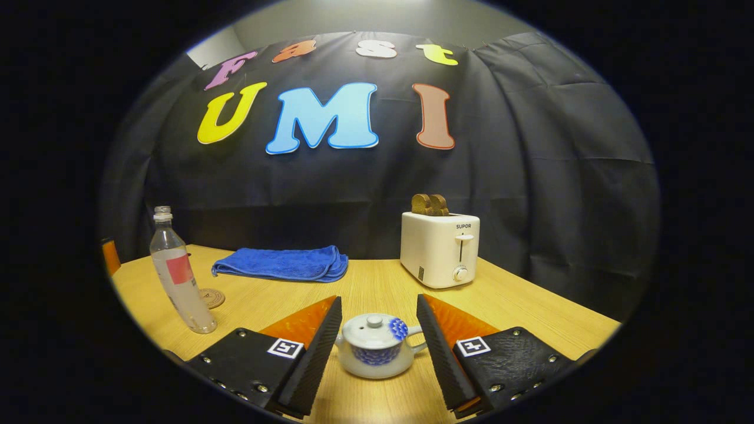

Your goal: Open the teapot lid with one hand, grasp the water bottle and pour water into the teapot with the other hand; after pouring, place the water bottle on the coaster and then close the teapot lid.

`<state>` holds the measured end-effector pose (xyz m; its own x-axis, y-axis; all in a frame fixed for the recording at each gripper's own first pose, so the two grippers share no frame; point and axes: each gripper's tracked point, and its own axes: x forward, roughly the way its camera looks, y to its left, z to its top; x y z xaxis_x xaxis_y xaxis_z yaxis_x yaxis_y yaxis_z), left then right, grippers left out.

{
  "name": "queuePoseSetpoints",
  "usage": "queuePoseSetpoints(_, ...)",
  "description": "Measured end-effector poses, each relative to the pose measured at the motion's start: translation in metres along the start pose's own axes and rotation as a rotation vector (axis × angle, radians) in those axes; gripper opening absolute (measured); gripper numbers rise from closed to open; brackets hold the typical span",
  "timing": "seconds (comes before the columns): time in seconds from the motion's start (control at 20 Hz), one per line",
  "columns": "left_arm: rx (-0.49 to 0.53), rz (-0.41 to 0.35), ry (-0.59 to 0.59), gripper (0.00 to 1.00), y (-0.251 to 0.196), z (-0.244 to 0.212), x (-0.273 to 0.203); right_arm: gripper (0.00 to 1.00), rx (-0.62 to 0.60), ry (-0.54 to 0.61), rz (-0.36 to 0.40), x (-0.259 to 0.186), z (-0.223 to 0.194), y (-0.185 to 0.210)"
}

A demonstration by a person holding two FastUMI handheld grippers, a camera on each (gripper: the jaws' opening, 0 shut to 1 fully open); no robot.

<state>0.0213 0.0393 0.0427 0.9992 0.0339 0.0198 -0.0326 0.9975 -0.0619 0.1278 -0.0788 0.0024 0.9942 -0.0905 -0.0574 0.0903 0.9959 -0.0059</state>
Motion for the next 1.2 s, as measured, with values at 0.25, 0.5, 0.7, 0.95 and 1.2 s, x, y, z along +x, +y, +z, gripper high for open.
queuePoseSetpoints(0.25,0.002,-0.001,0.003,1.00,-0.001,0.000,0.003,0.53,-0.010,0.048,0.014,0.017,-0.014,0.003)
queuePoseSetpoints(0.5,0.003,-0.002,0.009,1.00,-0.001,-0.004,0.006,0.32,0.003,0.044,0.016,0.018,-0.010,0.002)
queuePoseSetpoints(0.7,0.002,-0.004,0.020,1.00,-0.003,-0.006,0.007,0.32,-0.018,0.053,0.017,0.018,-0.012,0.003)
queuePoseSetpoints(0.95,0.008,0.004,0.004,1.00,0.001,-0.002,0.003,0.06,-0.044,0.048,0.021,0.018,-0.011,0.004)
queuePoseSetpoints(1.2,0.006,0.002,0.018,1.00,-0.001,-0.008,0.003,0.06,-0.067,0.032,0.034,0.015,-0.007,0.007)
